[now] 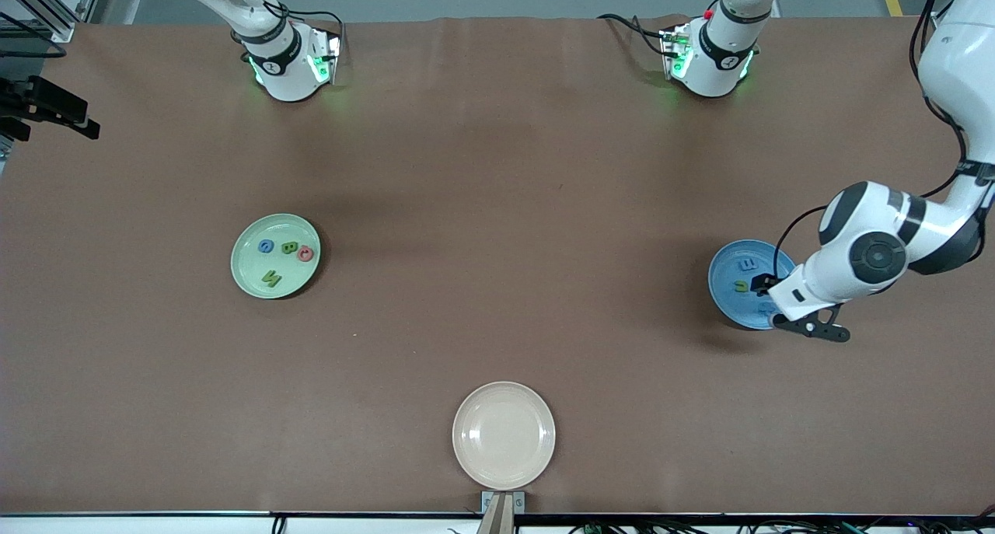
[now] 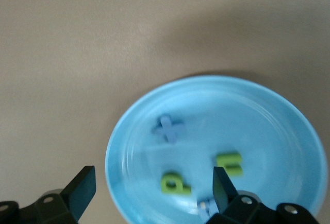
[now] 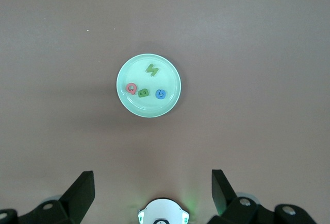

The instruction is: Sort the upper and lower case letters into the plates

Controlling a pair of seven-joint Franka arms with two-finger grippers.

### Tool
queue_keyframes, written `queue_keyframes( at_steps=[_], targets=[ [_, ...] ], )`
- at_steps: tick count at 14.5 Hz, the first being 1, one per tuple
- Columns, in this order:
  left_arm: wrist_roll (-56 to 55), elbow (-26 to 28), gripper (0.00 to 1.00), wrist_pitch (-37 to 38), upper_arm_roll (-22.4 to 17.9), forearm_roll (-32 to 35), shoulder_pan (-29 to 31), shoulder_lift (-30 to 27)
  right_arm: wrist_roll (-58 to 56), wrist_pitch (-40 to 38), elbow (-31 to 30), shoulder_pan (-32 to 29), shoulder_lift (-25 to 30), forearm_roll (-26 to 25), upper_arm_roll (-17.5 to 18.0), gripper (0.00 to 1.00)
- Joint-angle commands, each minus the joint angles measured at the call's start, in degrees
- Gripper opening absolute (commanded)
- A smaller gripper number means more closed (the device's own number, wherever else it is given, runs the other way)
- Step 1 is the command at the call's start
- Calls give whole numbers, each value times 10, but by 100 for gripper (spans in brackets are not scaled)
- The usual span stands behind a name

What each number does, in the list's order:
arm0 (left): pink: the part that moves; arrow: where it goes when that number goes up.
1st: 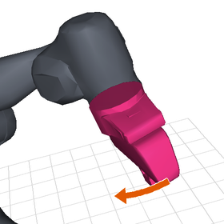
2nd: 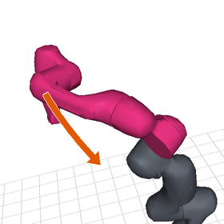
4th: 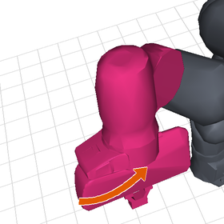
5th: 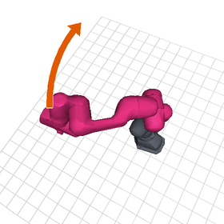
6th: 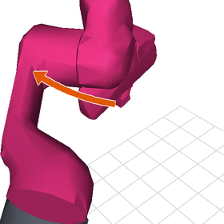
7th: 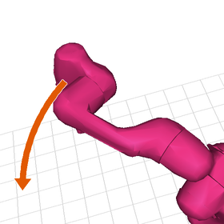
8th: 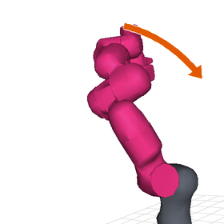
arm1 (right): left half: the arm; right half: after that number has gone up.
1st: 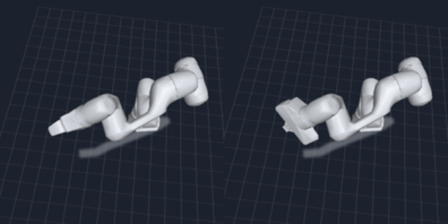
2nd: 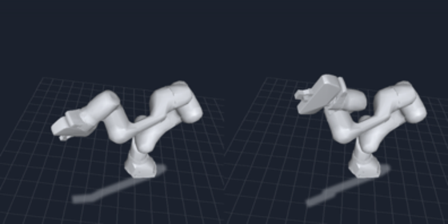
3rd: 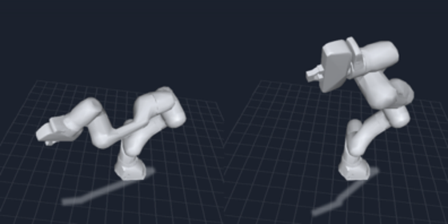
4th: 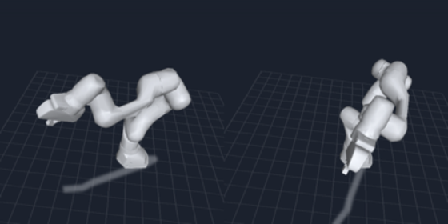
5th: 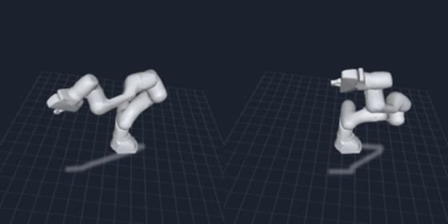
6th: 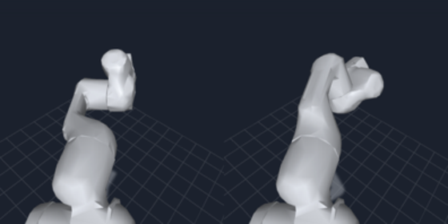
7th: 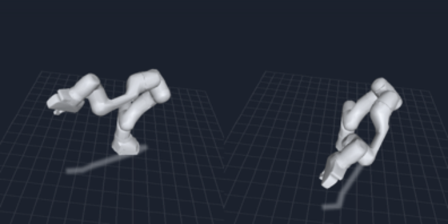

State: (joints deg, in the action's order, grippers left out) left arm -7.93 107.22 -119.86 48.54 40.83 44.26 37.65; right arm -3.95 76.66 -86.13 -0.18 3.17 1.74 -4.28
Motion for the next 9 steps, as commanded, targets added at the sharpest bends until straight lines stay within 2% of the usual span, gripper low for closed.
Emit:
queue_keyframes(
  at_steps=[1, 5, 7, 9],
  targets=[
    [106, 23, 100, 18, -39, -121, 1, -100, -8, 0, -3, -5, 10, -2, 2, 100],
    [199, 24, 100, 74, -116, -244, -38, -200, -11, 19, -1, -2, 10, -6, 8, 100],
    [218, 23, 100, 99, -184, -304, -94, -244, -11, 19, -1, -2, 10, -8, 8, 100],
    [218, 23, 100, 118, -260, -333, -167, -278, -11, 16, -2, -2, 10, -8, 8, 100]
  ],
)
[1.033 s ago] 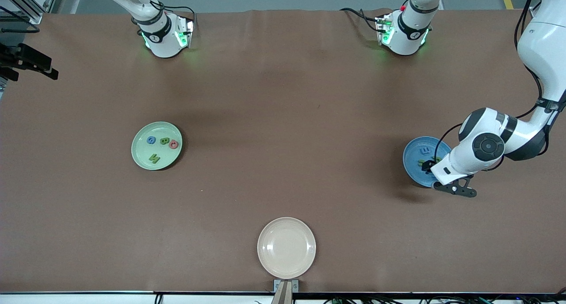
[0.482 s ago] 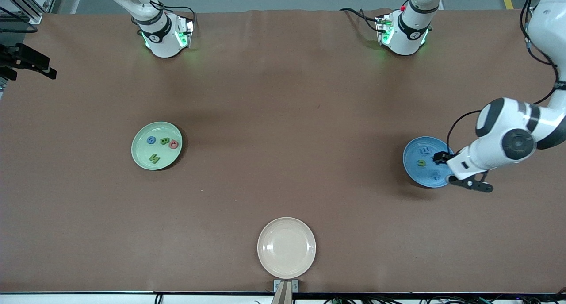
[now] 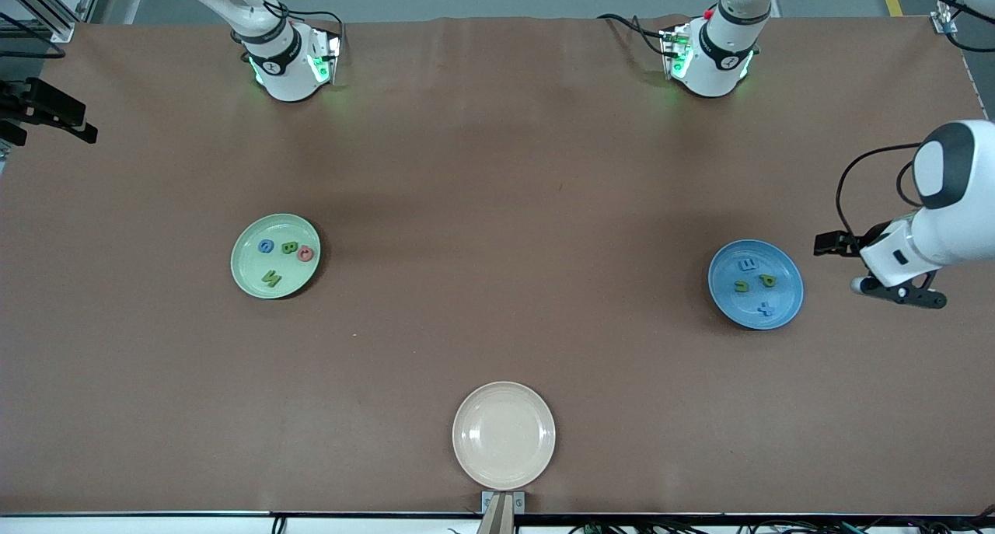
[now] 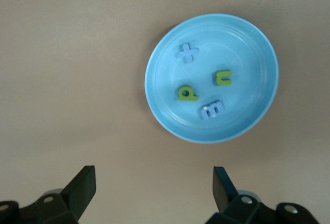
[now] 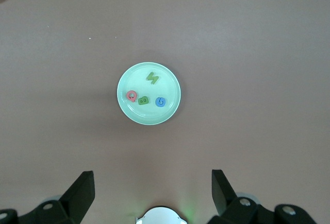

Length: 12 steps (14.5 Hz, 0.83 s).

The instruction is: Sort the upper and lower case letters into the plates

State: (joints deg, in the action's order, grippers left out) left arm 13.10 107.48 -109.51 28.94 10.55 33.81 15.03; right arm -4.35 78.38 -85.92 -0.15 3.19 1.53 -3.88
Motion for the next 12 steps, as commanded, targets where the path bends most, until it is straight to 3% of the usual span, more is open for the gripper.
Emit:
queue_keyframes(
  at_steps=[1, 5, 6, 12],
  targets=[
    [8, 20, 100, 24, -107, -42, -102, -69, -7, -2, -4, -2, 10, -6, 4, 100],
    [8, 12, 100, 33, -283, -96, -252, -108, -7, -2, -4, 0, 11, -6, 5, 100],
    [8, 8, 100, 33, -311, -105, -277, -112, -7, -2, -4, 0, 11, -6, 5, 100],
    [0, -22, 100, 33, -384, -138, -346, -135, -7, -8, -4, -2, 11, -6, 2, 100]
  ],
)
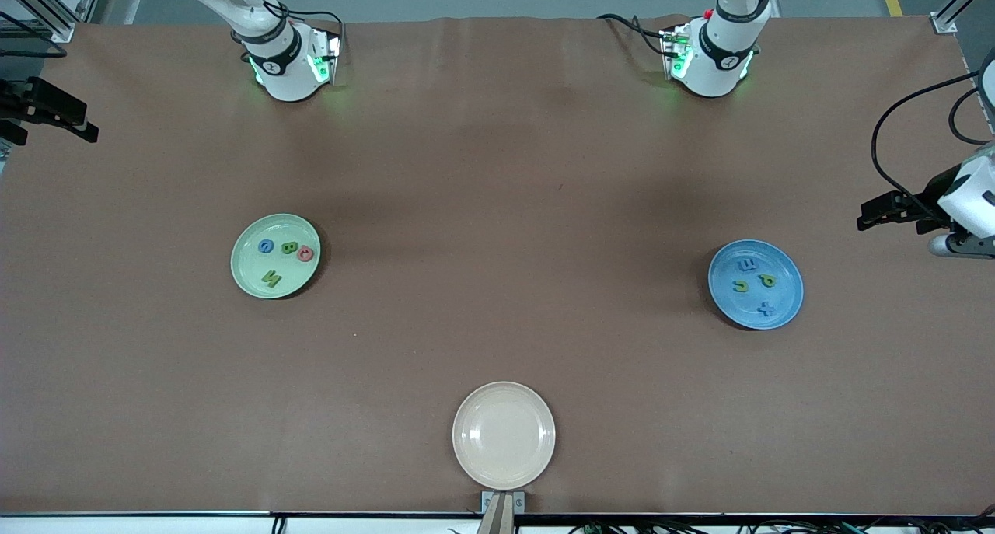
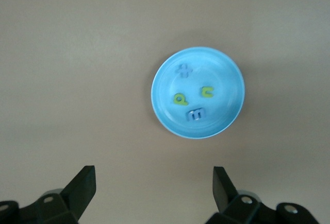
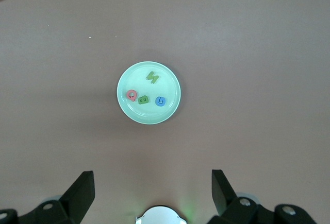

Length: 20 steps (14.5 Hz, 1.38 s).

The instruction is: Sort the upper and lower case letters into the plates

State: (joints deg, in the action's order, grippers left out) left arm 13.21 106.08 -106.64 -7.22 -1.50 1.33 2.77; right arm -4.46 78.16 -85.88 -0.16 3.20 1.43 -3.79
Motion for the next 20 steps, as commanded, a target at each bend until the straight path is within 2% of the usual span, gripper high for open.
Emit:
queue_keyframes(
  at_steps=[1, 7, 11, 17, 20],
  targets=[
    [-1, -14, 100, 4, -27, -21, -24, -17, -6, -9, -4, -2, 11, -5, 1, 100],
    [-34, -40, 100, 12, -34, -21, -48, -20, -7, -6, -3, 3, 11, -18, 6, 100],
    [-49, -56, 100, 29, -53, -21, -88, -27, -26, -9, -4, 1, 11, -18, 4, 100],
    [-50, -56, 100, 39, -46, -20, -84, -66, -18, -13, -6, -2, 18, -10, 0, 100],
    [-101, -58, 100, 56, -20, -16, -82, -79, -16, -13, -6, -2, 19, -9, 0, 100]
  ],
)
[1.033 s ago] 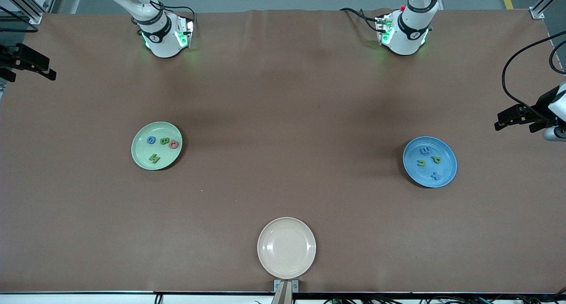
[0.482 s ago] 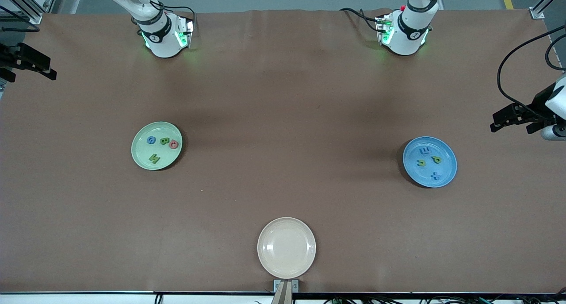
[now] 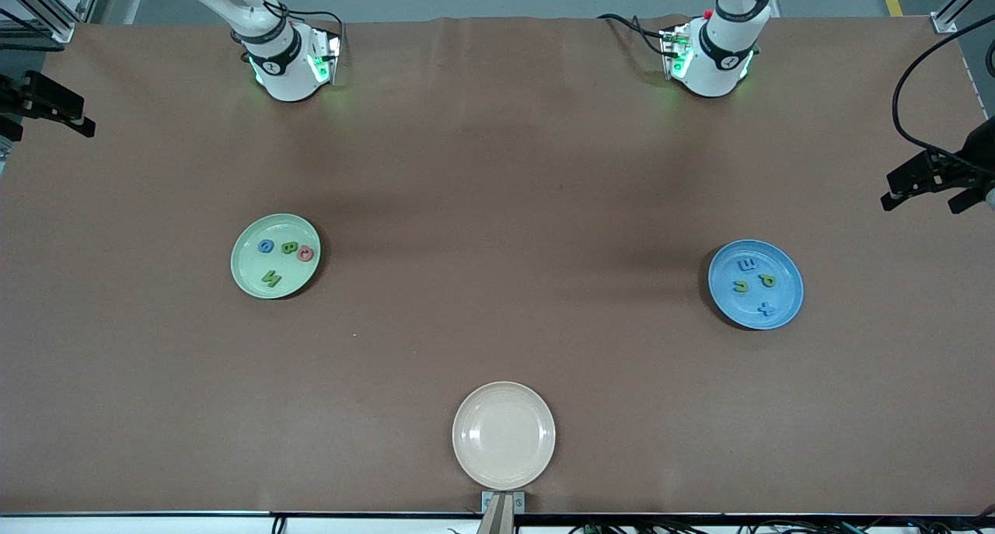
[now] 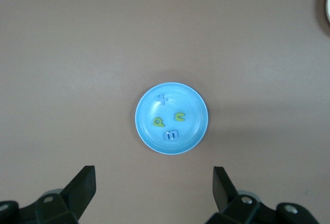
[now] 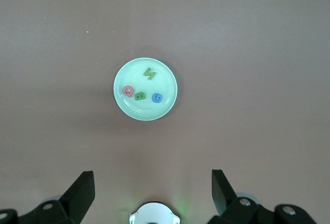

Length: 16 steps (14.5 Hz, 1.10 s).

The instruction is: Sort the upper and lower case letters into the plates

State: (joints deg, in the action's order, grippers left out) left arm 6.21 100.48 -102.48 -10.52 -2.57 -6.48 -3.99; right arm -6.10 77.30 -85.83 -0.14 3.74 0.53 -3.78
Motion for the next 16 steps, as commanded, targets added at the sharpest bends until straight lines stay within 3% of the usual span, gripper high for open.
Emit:
queue_keyframes(
  at_steps=[1, 6, 11, 16],
  targets=[
    [-45, -4, 100, 16, 22, -3, -4, -15, 2, -4, -7, -2, 14, 1, 0, 100],
    [-63, -70, 100, 104, 31, -2, -3, -22, 20, -8, -7, -3, 14, 3, 0, 100],
    [-65, -81, 100, 156, 33, -2, -4, -23, 21, -7, -7, -3, 14, 10, -1, 100],
    [-59, -80, 100, 162, 32, 10, -2, -22, 21, -7, -7, -4, 14, 23, -2, 100]
  ],
)
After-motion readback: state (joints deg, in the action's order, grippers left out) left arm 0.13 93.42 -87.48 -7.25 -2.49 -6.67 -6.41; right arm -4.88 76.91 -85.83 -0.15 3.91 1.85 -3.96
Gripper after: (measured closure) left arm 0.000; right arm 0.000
